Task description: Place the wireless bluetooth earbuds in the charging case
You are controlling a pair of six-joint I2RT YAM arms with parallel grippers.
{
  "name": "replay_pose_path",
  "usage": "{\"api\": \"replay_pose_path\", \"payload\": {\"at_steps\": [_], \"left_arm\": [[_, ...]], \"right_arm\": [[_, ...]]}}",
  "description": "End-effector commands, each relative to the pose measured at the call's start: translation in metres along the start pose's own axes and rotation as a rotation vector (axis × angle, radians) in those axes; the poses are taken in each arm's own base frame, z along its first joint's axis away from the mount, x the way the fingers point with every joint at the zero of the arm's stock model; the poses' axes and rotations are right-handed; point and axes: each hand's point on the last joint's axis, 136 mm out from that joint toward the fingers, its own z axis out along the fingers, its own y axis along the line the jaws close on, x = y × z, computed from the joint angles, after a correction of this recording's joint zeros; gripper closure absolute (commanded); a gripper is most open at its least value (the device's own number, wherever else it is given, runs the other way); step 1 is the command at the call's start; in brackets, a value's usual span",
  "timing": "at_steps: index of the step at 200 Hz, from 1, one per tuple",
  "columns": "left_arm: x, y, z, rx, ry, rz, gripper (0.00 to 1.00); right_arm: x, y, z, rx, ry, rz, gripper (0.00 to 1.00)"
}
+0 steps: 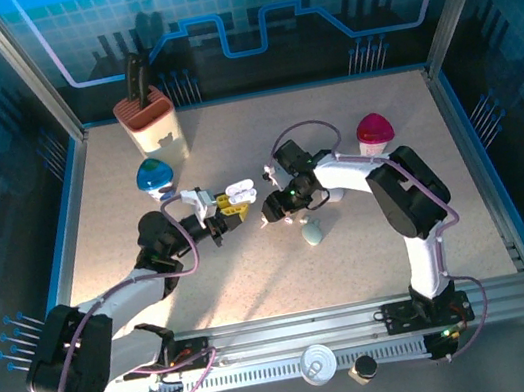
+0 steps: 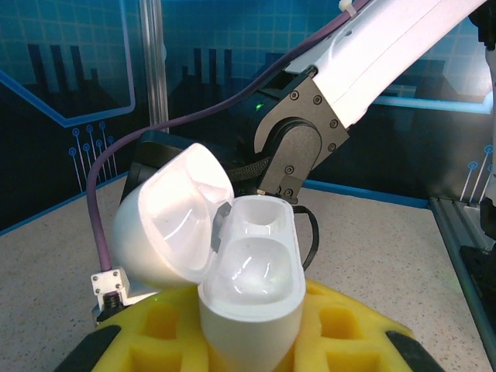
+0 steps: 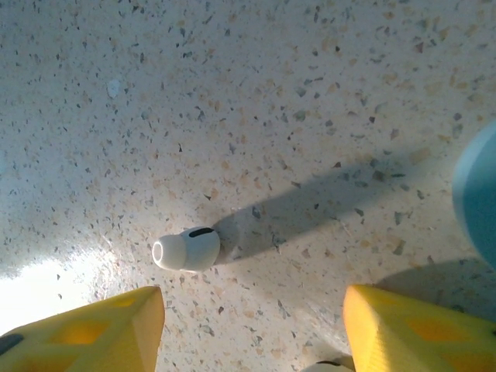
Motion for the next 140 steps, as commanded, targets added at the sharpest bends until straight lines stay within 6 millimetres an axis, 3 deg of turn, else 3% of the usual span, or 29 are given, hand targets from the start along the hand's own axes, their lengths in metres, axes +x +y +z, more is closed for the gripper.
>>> {"api": "replay_pose_path", "payload": {"at_steps": [1, 33, 74, 96, 116, 140], "left_arm": [[-0.002, 0.0, -0.001, 0.006, -0.003, 0.029, 0.96], [-0.002, 0.001, 0.003, 0.02, -0.003, 0.02, 0.96], [-0.005, 0.002, 0.006, 0.034, -0.012, 0.012, 0.95], [-0.005, 0.001, 0.005, 0.034, -0.005, 0.011, 0.95], [-0.003, 0.001, 0.005, 0.029, 0.003, 0.011, 0.94], [-0.003, 0.002, 0.006, 0.033, 0.004, 0.012, 0.94]], "right_arm": [[0.027, -0.001, -0.01, 0.002, 0.066, 0.027, 0.4], [0.03, 0.0, -0.018, 0.006, 0.055, 0.023, 0.5], [0.03, -0.01, -0.011, 0.029, 0.083, 0.035, 0.62], [0.033, -0.012, -0.015, 0.044, 0.103, 0.001, 0.61], [0.039, -0.016, -0.018, 0.05, 0.139, -0.045, 0.52], [0.042, -0.019, -0.021, 0.06, 0.189, -0.109, 0.52]]}}
